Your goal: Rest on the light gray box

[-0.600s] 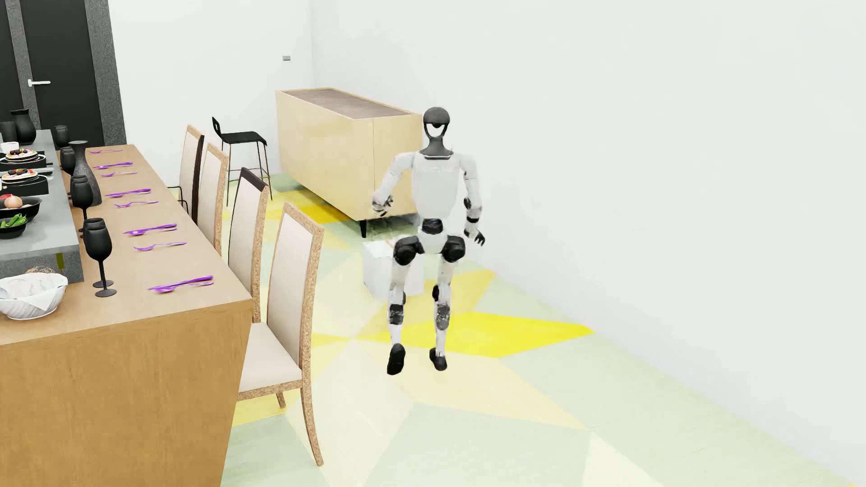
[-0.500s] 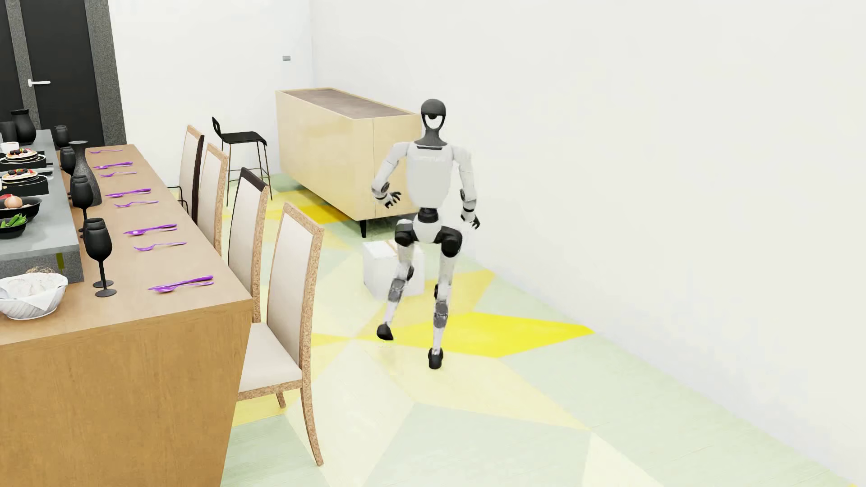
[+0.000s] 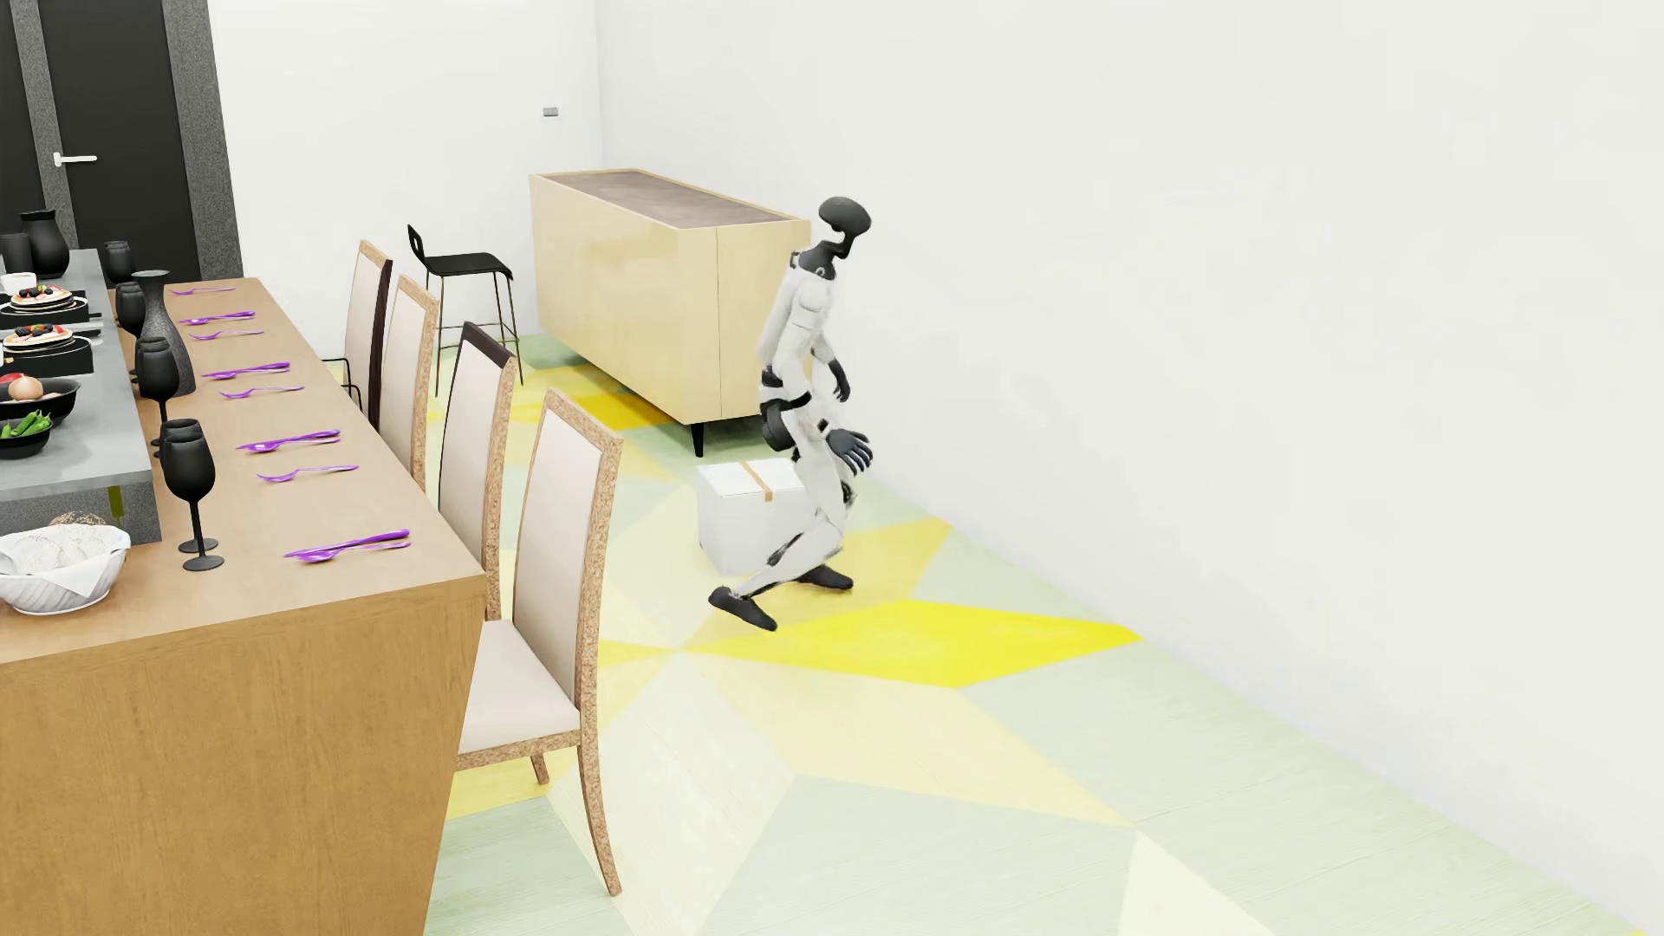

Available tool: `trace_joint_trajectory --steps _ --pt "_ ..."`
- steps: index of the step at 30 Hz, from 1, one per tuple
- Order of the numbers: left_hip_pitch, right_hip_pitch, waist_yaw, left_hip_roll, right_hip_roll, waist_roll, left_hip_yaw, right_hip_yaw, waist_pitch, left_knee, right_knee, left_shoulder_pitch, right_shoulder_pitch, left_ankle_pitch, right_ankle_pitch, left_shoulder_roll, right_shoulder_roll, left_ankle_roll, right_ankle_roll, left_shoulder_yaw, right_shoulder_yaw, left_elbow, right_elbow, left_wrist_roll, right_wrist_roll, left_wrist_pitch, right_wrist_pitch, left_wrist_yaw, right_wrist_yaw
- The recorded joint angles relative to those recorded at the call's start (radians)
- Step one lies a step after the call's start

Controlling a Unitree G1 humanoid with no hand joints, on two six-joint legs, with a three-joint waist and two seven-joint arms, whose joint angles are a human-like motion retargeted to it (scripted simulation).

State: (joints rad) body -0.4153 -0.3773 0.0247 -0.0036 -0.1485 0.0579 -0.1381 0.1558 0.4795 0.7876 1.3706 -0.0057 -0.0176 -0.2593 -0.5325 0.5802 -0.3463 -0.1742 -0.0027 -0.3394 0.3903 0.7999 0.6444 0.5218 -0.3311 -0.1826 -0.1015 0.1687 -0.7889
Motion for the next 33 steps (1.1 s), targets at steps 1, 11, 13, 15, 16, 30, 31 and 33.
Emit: trace_joint_trajectory --steps 1,11,13,15,16,30,31,33 --pt "-0.033 0.045 0.020 -0.014 -0.040 0.007 0.025 -0.108 0.017 0.046 -0.087 -0.039 -0.013 -0.033 0.041 -0.041 -0.065 -0.001 -0.026 0.015 0.008 0.037 -0.020 -0.012 -0.026 -0.008 -0.027 0.084 0.037" --pt "-0.699 -0.832 -0.036 0.405 0.092 0.032 0.026 0.113 0.375 1.156 0.541 -0.188 -1.639 -0.456 -0.228 -0.211 -0.251 -0.151 -0.066 0.292 0.846 -0.129 -0.092 -0.193 -0.050 -0.043 -0.016 0.483 0.075" --pt "-0.780 -0.955 -0.050 0.430 0.088 0.042 -0.022 0.137 0.421 1.322 0.676 -0.199 -1.881 -0.489 -0.236 -0.132 -0.265 -0.155 -0.004 0.287 0.838 -0.243 -0.128 -0.151 -0.077 -0.043 0.002 0.575 0.078" --pt "-0.825 -1.034 -0.062 0.446 0.084 0.045 -0.039 0.167 0.441 1.433 0.771 -0.212 -1.967 -0.499 -0.234 -0.060 -0.286 -0.117 0.063 0.289 0.840 -0.355 -0.177 -0.171 -0.085 -0.061 -0.020 0.661 0.075" --pt "-0.830 -1.049 -0.062 0.450 0.094 0.045 -0.052 0.163 0.445 1.478 0.803 -0.221 -1.938 -0.503 -0.221 -0.039 -0.297 -0.109 0.066 0.280 0.840 -0.395 -0.211 -0.167 -0.080 -0.042 -0.021 0.708 0.070" --pt "-0.789 -0.649 0.019 0.214 -0.087 0.032 -0.161 0.160 0.345 1.393 0.818 -0.352 -0.169 -0.090 -0.101 -0.066 -0.206 -0.186 0.198 -0.082 0.001 -0.786 -0.781 0.132 -0.378 -0.114 -0.176 0.111 0.496" --pt "-0.749 -0.653 0.024 0.203 -0.090 0.020 -0.153 0.170 0.339 1.356 0.818 -0.379 -0.143 -0.040 -0.088 -0.070 -0.179 -0.176 0.211 -0.109 -0.007 -0.746 -0.736 0.151 -0.385 -0.128 -0.181 0.054 0.526" --pt "-0.695 -0.619 0.029 0.171 -0.101 0.024 -0.139 0.152 0.322 1.324 0.814 -0.401 -0.116 -0.094 -0.172 -0.085 -0.143 -0.131 0.168 -0.157 -0.009 -0.642 -0.645 0.154 -0.427 -0.124 -0.183 -0.004 0.463"
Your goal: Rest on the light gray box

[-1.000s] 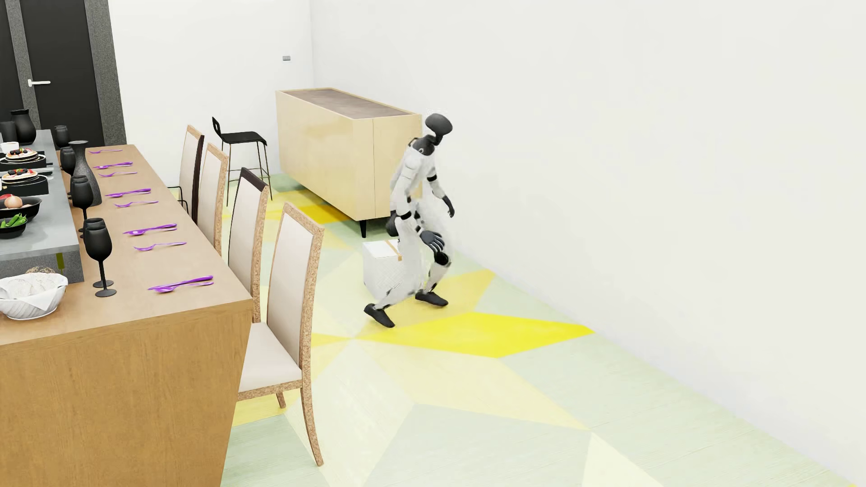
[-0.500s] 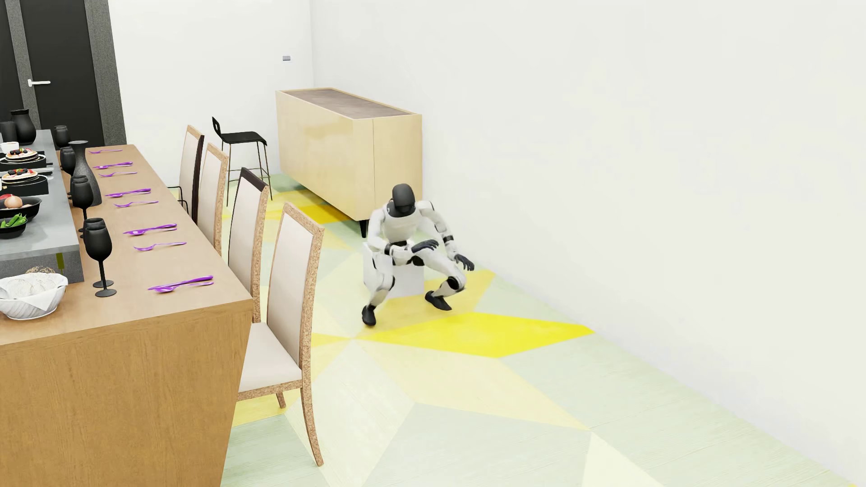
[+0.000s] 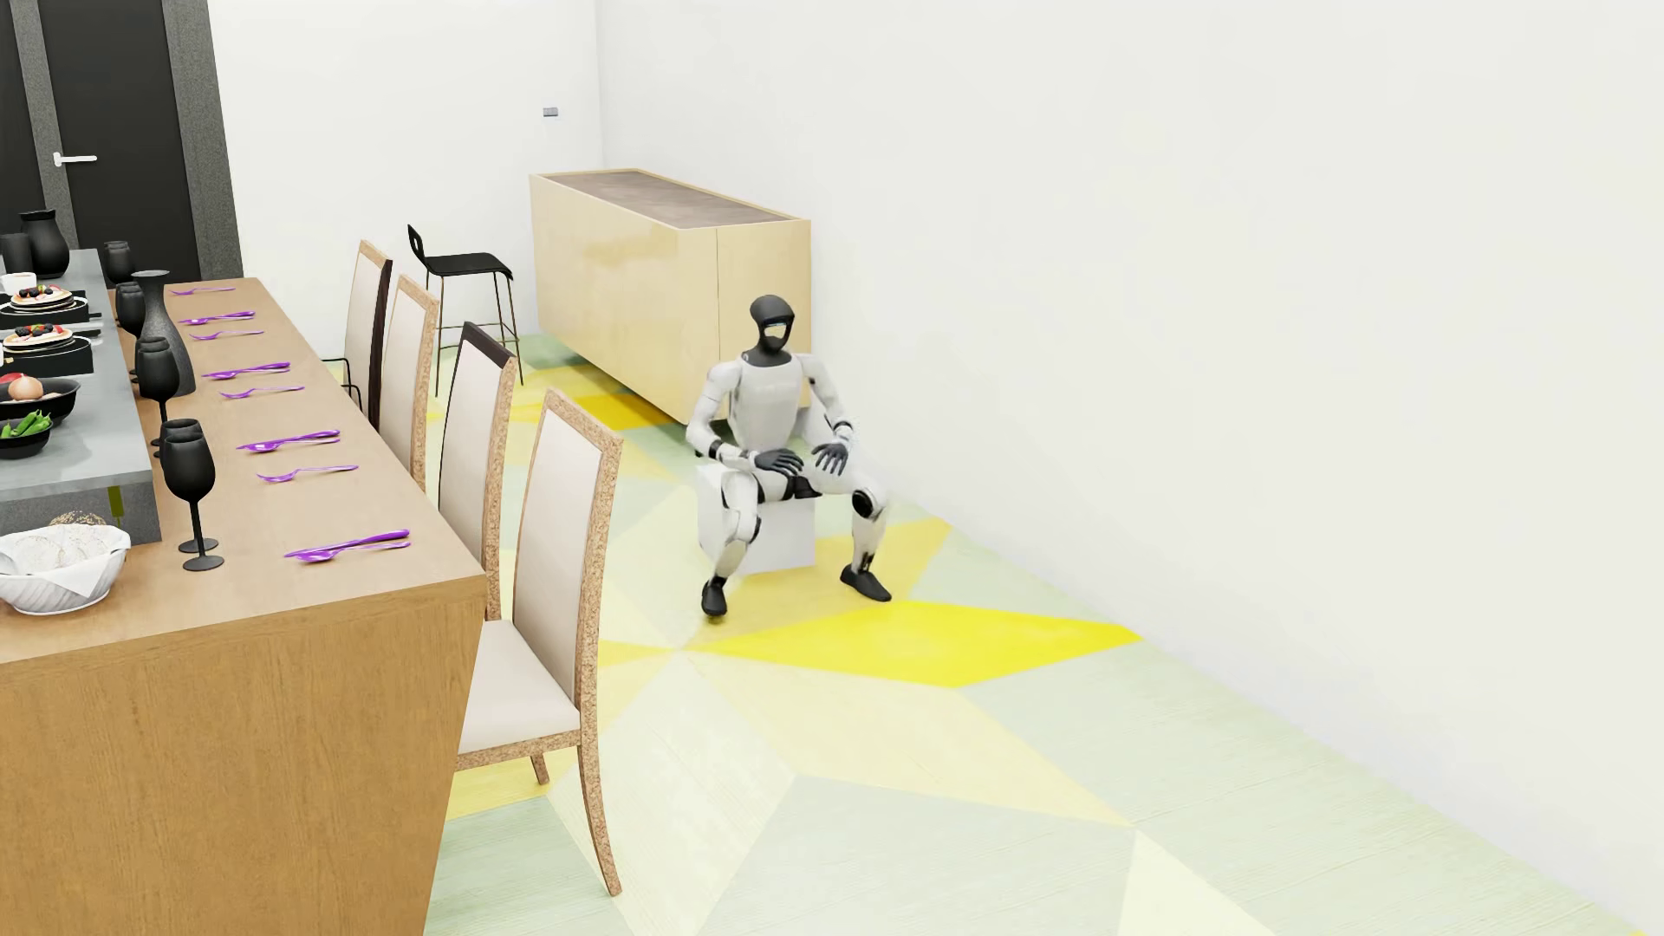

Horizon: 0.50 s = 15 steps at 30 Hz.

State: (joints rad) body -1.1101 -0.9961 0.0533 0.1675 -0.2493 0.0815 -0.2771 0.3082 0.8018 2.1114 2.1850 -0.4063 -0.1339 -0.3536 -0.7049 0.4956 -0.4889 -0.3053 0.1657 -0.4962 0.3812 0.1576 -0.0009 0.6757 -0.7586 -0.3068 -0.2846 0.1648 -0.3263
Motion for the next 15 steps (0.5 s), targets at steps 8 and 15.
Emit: trace_joint_trajectory --steps 8,15 --pt "0.036 0.031 -0.015 0.013 -0.001 -0.038 -0.010 -0.025 -0.042 0.011 -0.040 -0.042 -0.088 -0.017 0.051 0.005 0.001 0.011 0.008 -0.040 0.055 0.159 0.198 -0.066 0.048 -0.017 0.014 0.103 -0.057" --pt "0.022 0.006 -0.022 0.025 0.016 -0.041 -0.023 -0.015 -0.056 0.026 -0.028 -0.024 -0.108 -0.031 0.060 -0.025 0.046 0.008 -0.008 -0.046 0.078 0.199 0.246 -0.033 0.021 0.035 0.049 0.191 -0.108"
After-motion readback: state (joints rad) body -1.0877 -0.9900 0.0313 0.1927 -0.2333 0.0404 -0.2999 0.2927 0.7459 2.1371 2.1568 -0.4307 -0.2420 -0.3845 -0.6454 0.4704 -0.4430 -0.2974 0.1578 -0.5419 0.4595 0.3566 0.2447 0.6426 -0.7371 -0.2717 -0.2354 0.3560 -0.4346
